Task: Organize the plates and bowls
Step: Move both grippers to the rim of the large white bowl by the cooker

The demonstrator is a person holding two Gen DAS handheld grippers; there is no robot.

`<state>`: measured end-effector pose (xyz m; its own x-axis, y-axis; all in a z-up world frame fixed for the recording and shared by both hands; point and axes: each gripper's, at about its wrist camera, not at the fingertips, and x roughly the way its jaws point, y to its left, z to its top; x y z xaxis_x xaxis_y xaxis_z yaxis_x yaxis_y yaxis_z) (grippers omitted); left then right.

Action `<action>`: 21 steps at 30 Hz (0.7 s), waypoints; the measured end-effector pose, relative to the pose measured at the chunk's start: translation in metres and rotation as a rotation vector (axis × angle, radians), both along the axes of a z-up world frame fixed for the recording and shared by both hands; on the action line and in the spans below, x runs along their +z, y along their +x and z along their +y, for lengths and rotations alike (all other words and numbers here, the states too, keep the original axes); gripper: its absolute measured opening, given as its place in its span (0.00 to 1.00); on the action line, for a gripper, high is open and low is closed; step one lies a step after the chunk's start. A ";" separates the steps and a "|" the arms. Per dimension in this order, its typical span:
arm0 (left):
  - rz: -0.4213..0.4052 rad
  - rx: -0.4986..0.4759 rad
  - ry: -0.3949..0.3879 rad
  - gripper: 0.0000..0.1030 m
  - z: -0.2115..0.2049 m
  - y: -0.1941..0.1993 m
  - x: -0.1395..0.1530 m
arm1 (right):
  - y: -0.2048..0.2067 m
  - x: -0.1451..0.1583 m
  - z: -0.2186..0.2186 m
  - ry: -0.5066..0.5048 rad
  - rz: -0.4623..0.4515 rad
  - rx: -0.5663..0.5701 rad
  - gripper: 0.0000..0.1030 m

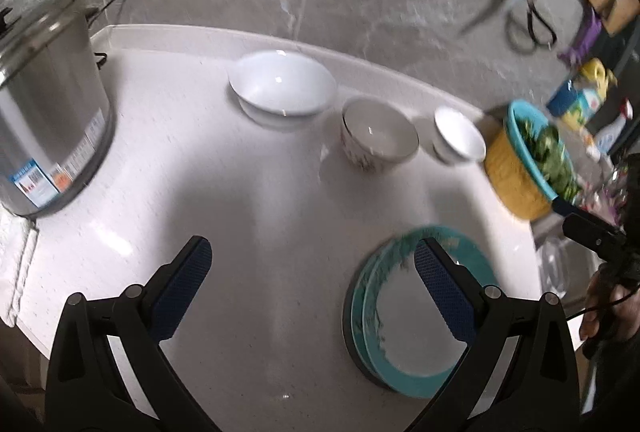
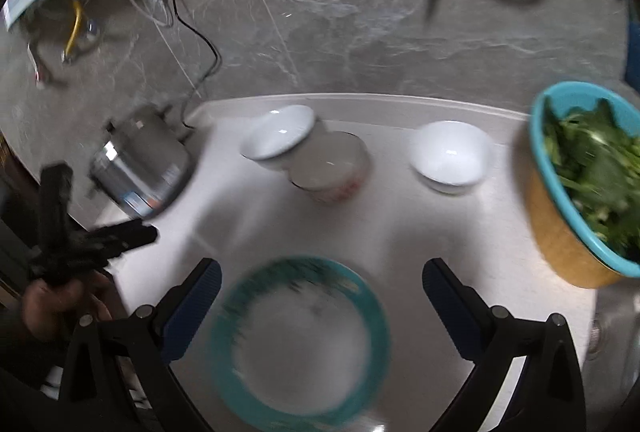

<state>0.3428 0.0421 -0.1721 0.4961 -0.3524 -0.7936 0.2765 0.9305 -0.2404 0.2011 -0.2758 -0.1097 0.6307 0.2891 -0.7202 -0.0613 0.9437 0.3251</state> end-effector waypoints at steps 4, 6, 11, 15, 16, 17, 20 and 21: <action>0.050 0.047 -0.014 1.00 0.027 0.044 0.014 | 0.037 0.026 0.023 0.036 -0.003 0.038 1.00; 0.042 0.071 -0.027 1.00 0.041 0.072 0.016 | 0.054 0.038 0.035 0.010 -0.032 0.045 1.00; 0.050 0.047 -0.009 1.00 0.043 0.150 0.010 | 0.127 0.040 0.049 -0.030 -0.003 -0.010 0.92; 0.087 0.028 0.013 1.00 0.041 0.209 -0.011 | 0.199 0.018 0.057 0.022 0.089 -0.015 0.84; 0.098 0.023 0.023 1.00 0.038 0.221 -0.018 | 0.212 0.012 0.061 0.014 0.108 -0.012 0.84; 0.104 0.022 0.025 1.00 0.039 0.234 -0.024 | 0.227 0.004 0.066 0.004 0.136 -0.004 0.82; 0.129 0.006 0.027 1.00 0.037 0.262 -0.039 | 0.270 -0.024 0.078 -0.033 0.221 0.006 0.75; 0.137 0.000 0.023 1.00 0.035 0.270 -0.046 | 0.277 -0.030 0.081 -0.031 0.240 0.011 0.74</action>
